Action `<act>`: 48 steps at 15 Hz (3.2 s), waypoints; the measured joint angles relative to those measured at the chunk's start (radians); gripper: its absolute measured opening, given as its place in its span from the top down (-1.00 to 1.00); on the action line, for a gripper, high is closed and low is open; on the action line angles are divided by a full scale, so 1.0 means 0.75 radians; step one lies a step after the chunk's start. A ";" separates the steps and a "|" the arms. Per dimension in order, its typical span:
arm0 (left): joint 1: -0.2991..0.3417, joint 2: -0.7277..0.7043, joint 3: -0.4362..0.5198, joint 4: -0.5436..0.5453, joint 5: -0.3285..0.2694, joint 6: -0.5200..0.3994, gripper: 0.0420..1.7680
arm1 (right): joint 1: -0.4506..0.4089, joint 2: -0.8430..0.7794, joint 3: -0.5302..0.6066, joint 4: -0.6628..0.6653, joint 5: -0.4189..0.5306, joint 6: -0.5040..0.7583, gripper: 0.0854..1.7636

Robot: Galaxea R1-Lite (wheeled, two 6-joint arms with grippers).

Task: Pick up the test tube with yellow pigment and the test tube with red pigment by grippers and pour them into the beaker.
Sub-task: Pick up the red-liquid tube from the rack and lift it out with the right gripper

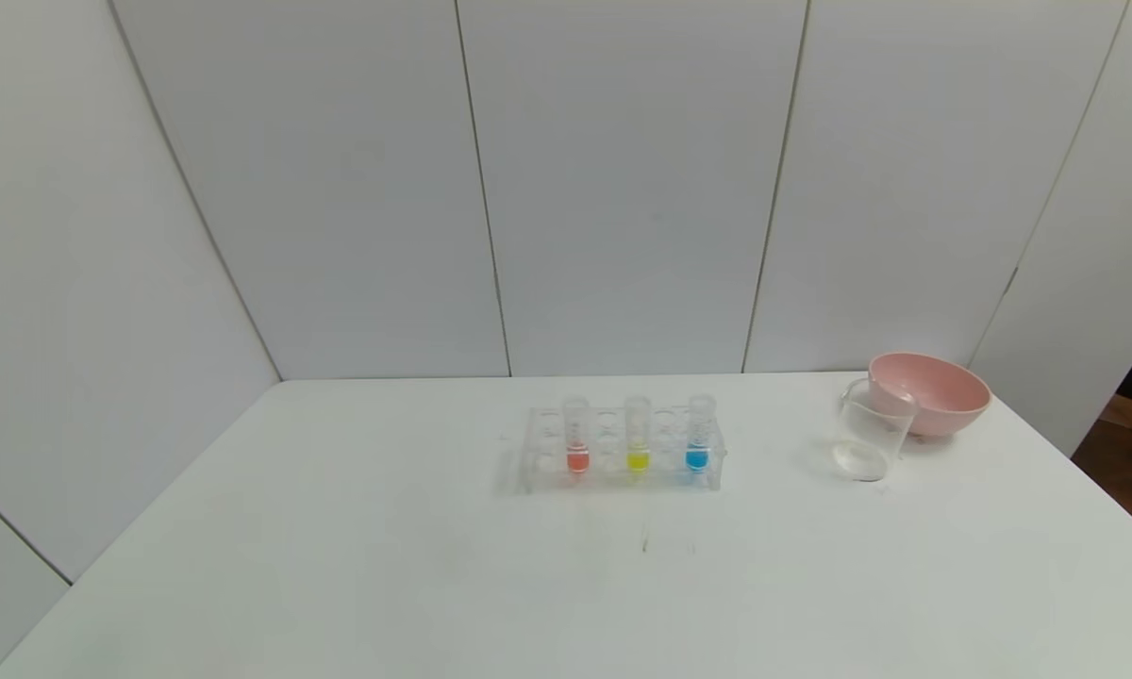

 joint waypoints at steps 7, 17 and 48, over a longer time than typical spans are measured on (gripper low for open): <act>0.000 0.000 0.000 0.000 0.000 0.000 -0.94 | 0.007 0.355 -0.383 0.041 0.022 -0.003 -0.94; 0.000 0.000 0.000 0.000 0.000 0.000 -0.94 | 0.227 1.106 -0.824 -0.079 -0.135 0.041 -0.94; 0.000 0.000 0.000 0.000 0.000 0.000 -0.94 | 1.341 2.600 -1.687 -0.178 -0.772 0.583 -0.94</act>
